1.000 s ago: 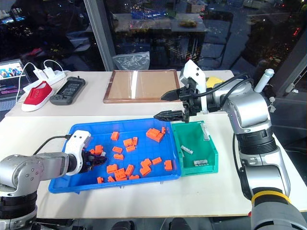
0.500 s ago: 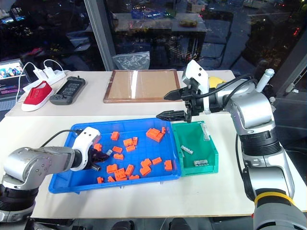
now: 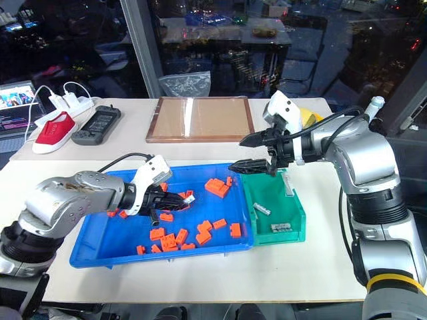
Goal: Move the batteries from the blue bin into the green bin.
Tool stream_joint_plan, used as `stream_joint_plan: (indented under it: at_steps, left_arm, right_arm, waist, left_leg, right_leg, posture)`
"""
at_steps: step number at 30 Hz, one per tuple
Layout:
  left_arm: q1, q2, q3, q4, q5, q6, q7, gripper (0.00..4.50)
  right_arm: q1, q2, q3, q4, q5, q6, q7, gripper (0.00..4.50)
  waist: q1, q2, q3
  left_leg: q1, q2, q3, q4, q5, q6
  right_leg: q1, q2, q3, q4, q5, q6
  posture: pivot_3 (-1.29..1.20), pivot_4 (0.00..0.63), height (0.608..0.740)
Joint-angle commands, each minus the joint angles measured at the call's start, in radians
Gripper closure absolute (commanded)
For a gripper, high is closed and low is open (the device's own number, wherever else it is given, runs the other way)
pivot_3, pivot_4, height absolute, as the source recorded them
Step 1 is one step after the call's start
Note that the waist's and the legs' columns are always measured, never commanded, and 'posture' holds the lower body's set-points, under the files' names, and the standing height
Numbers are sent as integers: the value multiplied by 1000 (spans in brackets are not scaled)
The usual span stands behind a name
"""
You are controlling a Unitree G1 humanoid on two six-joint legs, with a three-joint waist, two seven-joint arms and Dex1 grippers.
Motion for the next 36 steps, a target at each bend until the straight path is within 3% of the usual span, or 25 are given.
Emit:
stream_joint_plan:
  at_steps: [1, 5, 12, 16, 21, 22, 26, 31, 36]
  left_arm:
    - [-81, -56, -137, 144, 146, -174, -82, 3845]
    - [-150, -171, -206, 329, 237, -276, -131, 3845]
    - [-161, -250, -262, 476, 375, -411, -191, 3845]
    - [-174, -244, -210, 458, 387, -399, -210, 2817]
    - [-268, -210, -114, 378, 338, -264, -238, 983]
    - [-289, -167, -79, 311, 280, -204, -296, 628]
    - [-317, -21, 49, 197, 194, -99, -354, 628]
    - [-172, 258, 176, 163, 302, -363, -380, 628]
    - [-28, 377, 443, 64, 123, -317, -471, 628]
  right_arm:
    - [11, -26, -57, -74, 37, 30, -31, 0]
    - [46, -52, -89, -135, 68, 75, -67, 0]
    - [108, -106, -135, -189, 101, 128, -113, 0]
    - [118, -122, -132, -184, 107, 122, -111, 0]
    - [92, -110, -133, -176, 160, 126, -80, 0]
    - [85, -115, -118, -164, 156, 120, -76, 0]
    - [72, -144, -54, -126, 121, 78, -41, 0]
    - [64, -181, 32, -94, 65, 10, 21, 0]
    - [63, -198, 90, -96, 36, -13, 75, 0]
  waist:
    - [0, 0, 0]
    - [0, 0, 0]
    - [-2, 0, 0]
    - [-2, 0, 0]
    - [-2, 0, 0]
    - [-2, 0, 0]
    - [-8, 1, 0]
    - [-23, 3, -1]
    - [-15, 1, 1]
  left_leg:
    - [0, 0, 0, 0, 0, 0]
    - [-1, 0, 0, 1, 0, 0]
    - [-1, 0, 0, 1, 1, 1]
    - [-1, -1, 0, 1, 1, 2]
    - [-1, -1, 0, 2, 1, 2]
    - [-2, -1, 0, 2, 1, 2]
    - [-1, 0, 0, 1, 1, 2]
    - [2, 0, 0, -1, 1, 2]
    - [-1, 1, 0, 1, 1, 2]
  right_leg:
    - [0, 0, 0, 0, 0, 0]
    - [0, 0, 0, 0, 0, 0]
    - [0, 0, 0, 0, 0, 0]
    - [0, 0, 1, 0, 0, 0]
    - [0, 0, 1, 0, 0, 1]
    - [0, 0, 1, 0, 0, 1]
    - [-1, 0, 1, 1, -1, 2]
    - [0, 1, 2, 1, -1, 2]
    - [-1, 1, 1, 1, -1, 2]
  posture:
    - [0, 150, 740]
    - [0, 150, 740]
    - [0, 150, 740]
    - [0, 150, 740]
    - [0, 150, 740]
    - [0, 150, 740]
    - [0, 150, 740]
    - [0, 150, 740]
    - [0, 150, 740]
